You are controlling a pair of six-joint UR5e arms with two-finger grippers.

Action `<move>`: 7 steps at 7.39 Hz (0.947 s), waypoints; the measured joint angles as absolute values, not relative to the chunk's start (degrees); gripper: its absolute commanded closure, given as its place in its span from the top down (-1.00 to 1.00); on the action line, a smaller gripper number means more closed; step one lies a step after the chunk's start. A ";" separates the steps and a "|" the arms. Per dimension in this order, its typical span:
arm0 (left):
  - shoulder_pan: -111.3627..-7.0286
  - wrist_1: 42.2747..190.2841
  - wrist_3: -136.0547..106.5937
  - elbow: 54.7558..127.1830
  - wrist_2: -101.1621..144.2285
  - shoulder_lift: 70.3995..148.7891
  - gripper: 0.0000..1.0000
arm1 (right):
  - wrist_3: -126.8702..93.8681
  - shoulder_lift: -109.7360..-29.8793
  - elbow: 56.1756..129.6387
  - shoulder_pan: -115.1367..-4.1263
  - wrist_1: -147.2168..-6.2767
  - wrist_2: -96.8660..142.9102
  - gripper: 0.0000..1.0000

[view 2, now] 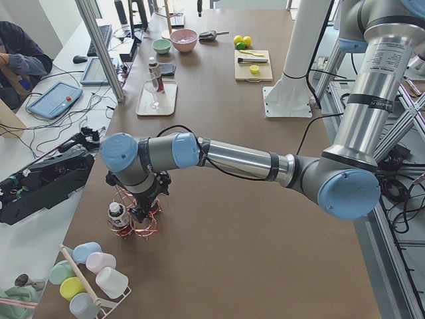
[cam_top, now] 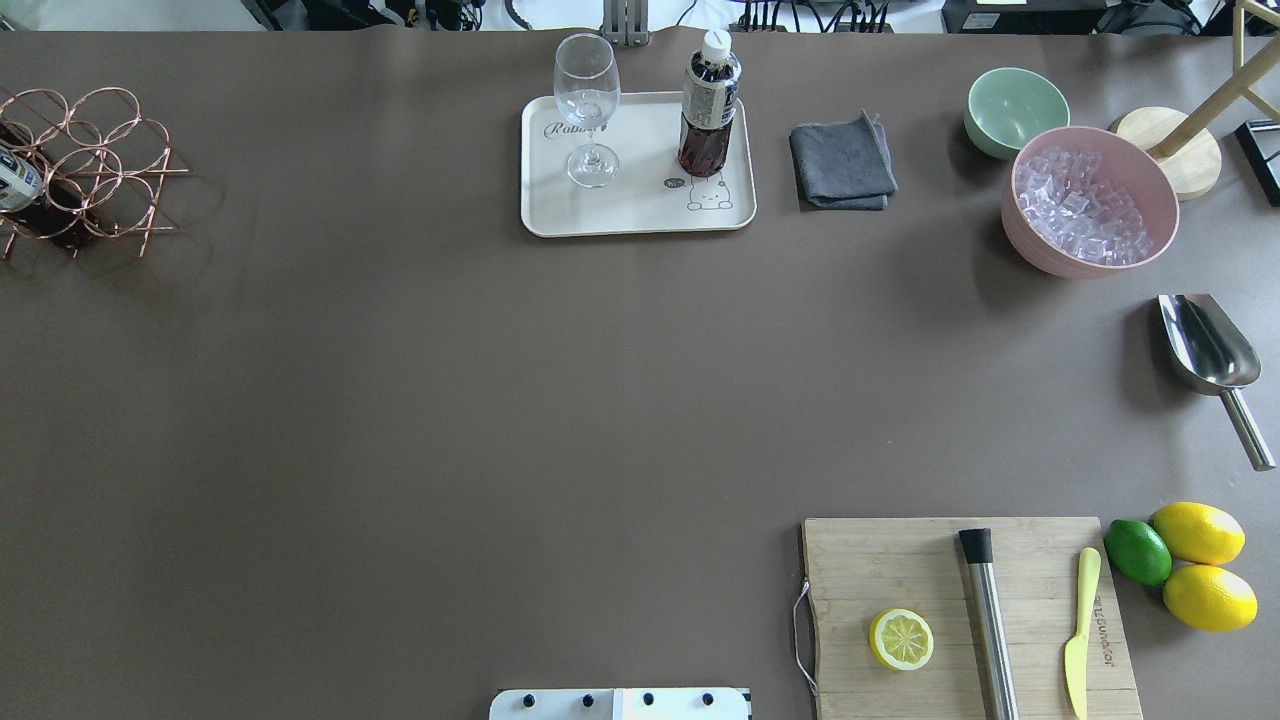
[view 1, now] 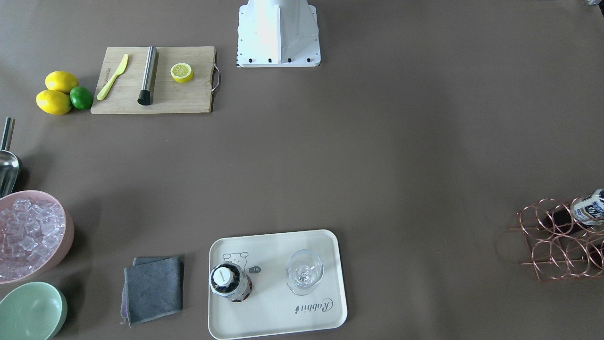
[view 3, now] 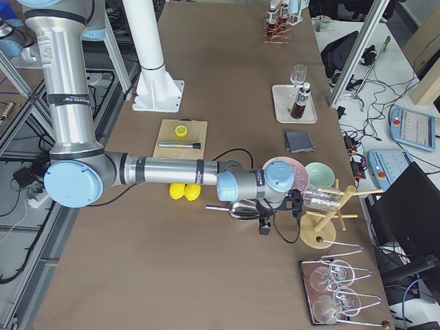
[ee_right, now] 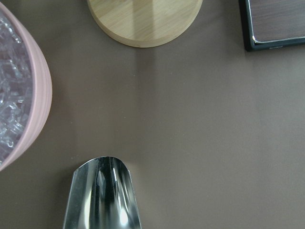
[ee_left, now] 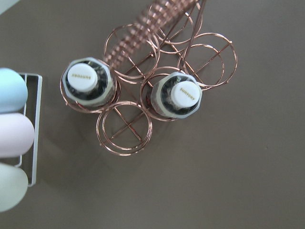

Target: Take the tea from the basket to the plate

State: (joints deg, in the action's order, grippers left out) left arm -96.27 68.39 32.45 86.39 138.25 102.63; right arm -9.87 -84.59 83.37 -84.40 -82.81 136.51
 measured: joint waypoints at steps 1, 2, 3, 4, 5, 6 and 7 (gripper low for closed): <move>-96.30 70.97 29.38 86.89 138.22 99.91 0.96 | -9.86 -85.26 85.29 -85.24 -84.90 137.04 1.00; -96.31 77.34 27.47 87.42 138.15 96.02 0.96 | -9.84 -86.06 88.04 -85.87 -88.09 137.09 1.00; -96.25 83.05 22.67 87.52 138.10 93.25 0.96 | -9.80 -86.94 90.04 -86.34 -90.71 136.97 1.00; -95.87 86.19 15.89 87.66 138.05 92.10 0.96 | -9.72 -88.03 91.07 -86.64 -91.80 136.82 1.00; -95.58 87.50 11.34 87.83 138.06 91.75 0.96 | -9.54 -88.59 91.47 -86.95 -92.19 136.79 1.00; -95.43 87.74 7.21 87.96 138.20 91.75 0.96 | -9.61 -88.96 91.51 -87.62 -92.37 136.99 1.00; -95.39 87.75 2.69 88.02 138.30 91.93 0.96 | -9.65 -89.20 91.54 -88.09 -92.42 137.11 1.00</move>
